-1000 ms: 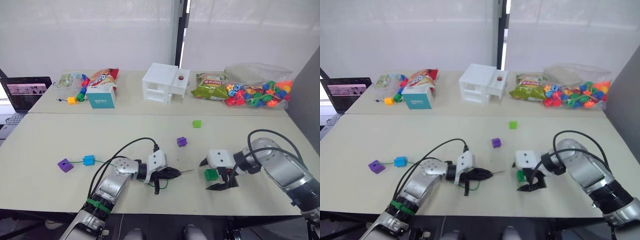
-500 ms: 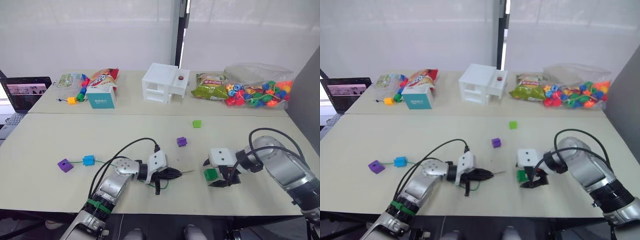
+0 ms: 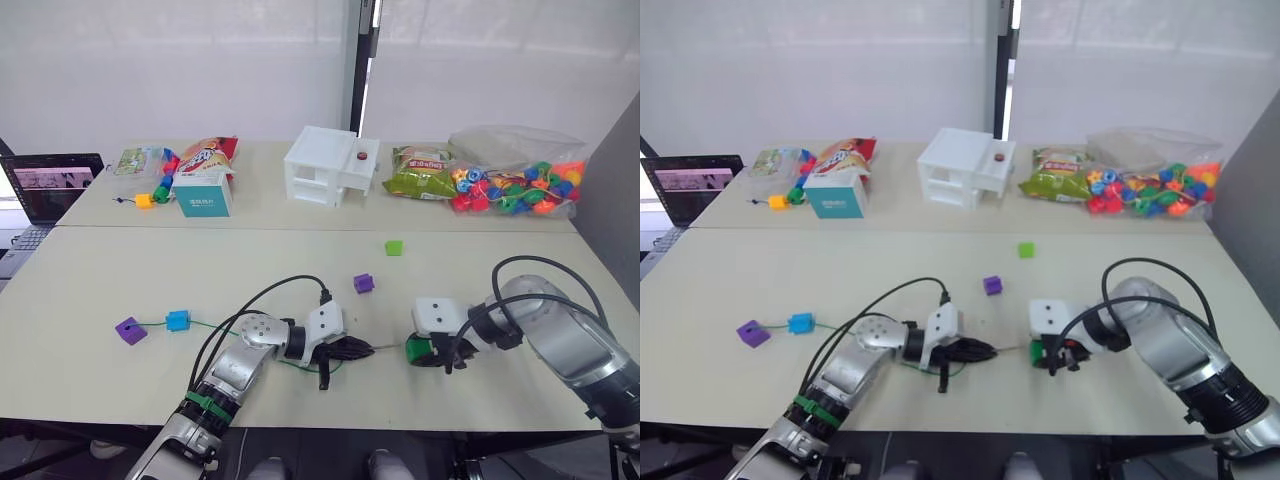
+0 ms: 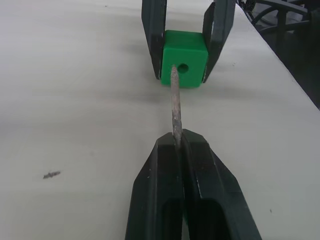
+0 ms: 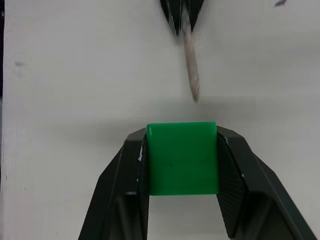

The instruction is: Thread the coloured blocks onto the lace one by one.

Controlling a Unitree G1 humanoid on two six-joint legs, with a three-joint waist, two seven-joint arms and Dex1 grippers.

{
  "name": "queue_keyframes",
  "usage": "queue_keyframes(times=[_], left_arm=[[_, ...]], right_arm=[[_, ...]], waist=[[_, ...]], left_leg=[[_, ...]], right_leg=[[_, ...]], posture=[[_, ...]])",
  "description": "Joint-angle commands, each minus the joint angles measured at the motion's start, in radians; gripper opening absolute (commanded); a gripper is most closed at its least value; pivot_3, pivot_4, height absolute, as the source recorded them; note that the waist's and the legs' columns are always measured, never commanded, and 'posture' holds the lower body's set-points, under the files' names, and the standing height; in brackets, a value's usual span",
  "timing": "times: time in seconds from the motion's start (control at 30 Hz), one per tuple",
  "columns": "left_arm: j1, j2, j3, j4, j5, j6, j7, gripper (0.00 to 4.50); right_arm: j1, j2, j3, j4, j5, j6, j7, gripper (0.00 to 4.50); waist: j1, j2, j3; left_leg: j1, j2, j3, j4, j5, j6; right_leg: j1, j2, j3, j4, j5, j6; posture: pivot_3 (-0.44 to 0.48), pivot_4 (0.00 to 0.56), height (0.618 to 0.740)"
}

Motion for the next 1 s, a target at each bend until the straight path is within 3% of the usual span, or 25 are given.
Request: queue_keyframes(times=[0.03,0.63,1.0], left_arm=[[-0.031,-0.018,-0.028,0.016,0.024,-0.008,-0.004,0.0],[-0.043,-0.021,-0.036,0.033,0.024,-0.017,-0.046,0.0],[-0.048,-0.03,-0.04,0.046,0.026,-0.019,-0.047,0.0]], right_arm=[[0.002,0.003,-0.033,-0.061,0.028,0.05,-0.018,1.19],[-0.019,-0.002,-0.038,-0.057,0.018,0.105,-0.05,1.19],[-0.041,-0.052,-0.06,-0.145,0.071,0.189,-0.017,1.19]], waist=[[0.0,0.0,0.0],[0.0,0.0,0.0],[0.002,0.0,0.0]], left_leg=[[0.0,0.0,0.0,0.0,0.0,0.0],[0.0,0.0,0.0,0.001,0.0,0.0],[0.0,-0.001,0.0,0.001,0.0,0.0]], right_leg=[[0.0,0.0,0.0,0.0,0.0,0.0],[0.0,0.0,0.0,0.0,0.0,0.0],[0.001,0.0,0.0,0.0,0.0,0.0]], posture=[[0.0,0.15,0.74],[0.0,0.15,0.74],[0.0,0.15,0.74]])
